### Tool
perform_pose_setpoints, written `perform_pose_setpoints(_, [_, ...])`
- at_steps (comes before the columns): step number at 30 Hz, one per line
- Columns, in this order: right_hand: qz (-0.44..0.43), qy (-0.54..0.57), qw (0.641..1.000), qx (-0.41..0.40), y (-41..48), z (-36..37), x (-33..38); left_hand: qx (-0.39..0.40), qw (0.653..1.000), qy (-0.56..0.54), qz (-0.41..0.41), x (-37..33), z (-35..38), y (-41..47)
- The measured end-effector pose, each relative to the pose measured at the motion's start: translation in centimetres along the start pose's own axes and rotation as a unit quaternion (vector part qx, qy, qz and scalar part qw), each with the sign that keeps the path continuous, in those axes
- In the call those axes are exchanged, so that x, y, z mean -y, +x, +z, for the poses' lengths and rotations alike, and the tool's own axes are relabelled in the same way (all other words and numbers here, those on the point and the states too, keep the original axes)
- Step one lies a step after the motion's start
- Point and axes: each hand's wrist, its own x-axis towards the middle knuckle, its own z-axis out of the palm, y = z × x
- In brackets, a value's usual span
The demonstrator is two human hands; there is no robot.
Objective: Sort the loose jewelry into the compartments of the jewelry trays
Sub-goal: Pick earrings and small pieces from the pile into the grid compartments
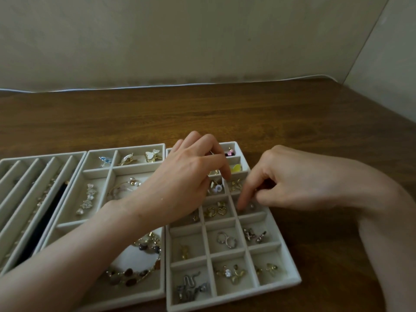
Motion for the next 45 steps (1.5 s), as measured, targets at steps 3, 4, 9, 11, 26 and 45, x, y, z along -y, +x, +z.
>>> perform_pose_setpoints(3, [0.003,-0.006,1.0,0.0,0.3,0.1,0.0,0.0,1.0,0.001,0.001,0.0,0.0,0.0])
perform_pose_setpoints(4, [0.005,-0.01,1.0,-0.003,0.3,0.1,-0.1,0.0,1.0,0.0,0.002,0.0,0.0,0.0])
perform_pose_setpoints(9, [0.016,-0.015,1.0,-0.015,0.1,0.0,-0.2,0.007,1.0,-0.003,0.001,-0.1,0.0,0.0])
perform_pose_setpoints(11, [0.012,0.002,1.0,-0.022,-0.1,-0.2,-0.3,0.006,1.0,-0.005,0.0,-0.1,0.0,-0.1])
perform_pose_setpoints(26, [-0.049,0.074,0.99,-0.112,0.3,0.1,-0.5,-0.012,0.999,-0.039,-0.023,-0.1,-0.9,0.2])
perform_pose_setpoints(45, [-0.132,0.006,0.976,-0.173,2.1,2.0,0.4,0.005,0.997,-0.037,-0.06,1.0,-4.3,-3.6])
